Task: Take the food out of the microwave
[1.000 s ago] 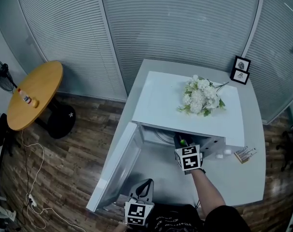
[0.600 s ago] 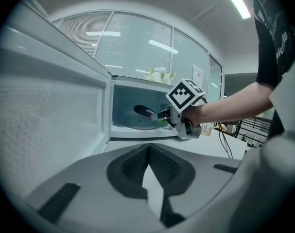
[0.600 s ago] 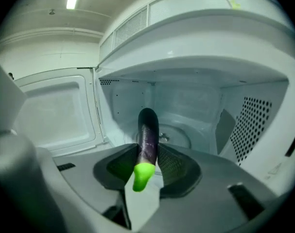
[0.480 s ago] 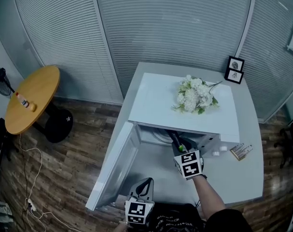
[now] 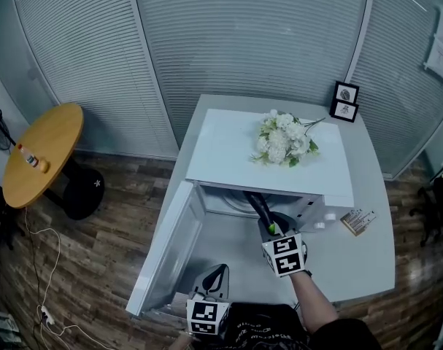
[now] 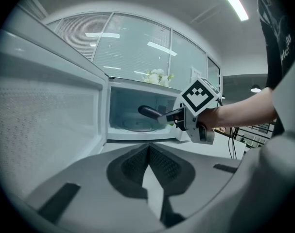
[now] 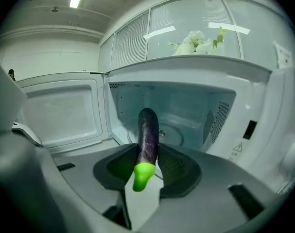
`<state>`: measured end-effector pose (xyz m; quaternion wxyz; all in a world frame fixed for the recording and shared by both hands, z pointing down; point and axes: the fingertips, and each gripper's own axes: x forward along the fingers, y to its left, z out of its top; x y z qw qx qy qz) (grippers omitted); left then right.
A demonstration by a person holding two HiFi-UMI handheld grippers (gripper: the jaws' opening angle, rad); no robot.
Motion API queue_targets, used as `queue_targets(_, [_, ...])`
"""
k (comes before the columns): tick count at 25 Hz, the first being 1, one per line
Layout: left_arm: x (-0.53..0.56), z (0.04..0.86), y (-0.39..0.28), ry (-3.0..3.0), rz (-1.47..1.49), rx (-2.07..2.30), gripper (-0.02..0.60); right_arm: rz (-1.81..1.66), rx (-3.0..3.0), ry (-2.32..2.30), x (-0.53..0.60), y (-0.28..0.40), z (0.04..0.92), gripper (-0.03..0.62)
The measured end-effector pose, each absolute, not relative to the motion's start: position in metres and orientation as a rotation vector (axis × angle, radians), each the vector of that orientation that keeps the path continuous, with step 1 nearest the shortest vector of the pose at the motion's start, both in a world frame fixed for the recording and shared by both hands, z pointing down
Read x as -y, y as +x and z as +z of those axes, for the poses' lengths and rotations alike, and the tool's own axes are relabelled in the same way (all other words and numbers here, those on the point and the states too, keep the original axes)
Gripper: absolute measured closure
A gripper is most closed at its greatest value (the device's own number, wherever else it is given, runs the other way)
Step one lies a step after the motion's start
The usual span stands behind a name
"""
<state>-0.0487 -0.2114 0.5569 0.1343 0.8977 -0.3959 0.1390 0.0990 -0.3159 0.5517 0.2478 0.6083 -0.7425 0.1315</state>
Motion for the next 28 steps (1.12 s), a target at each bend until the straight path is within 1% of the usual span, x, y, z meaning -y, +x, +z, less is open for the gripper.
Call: queue_targets(28, [0.211, 0.551, -0.029, 2.663, 0.374, 1.072, 0.574, 0.382, 1.925, 1.813, 0.233, 0.110, 0.553, 0.464])
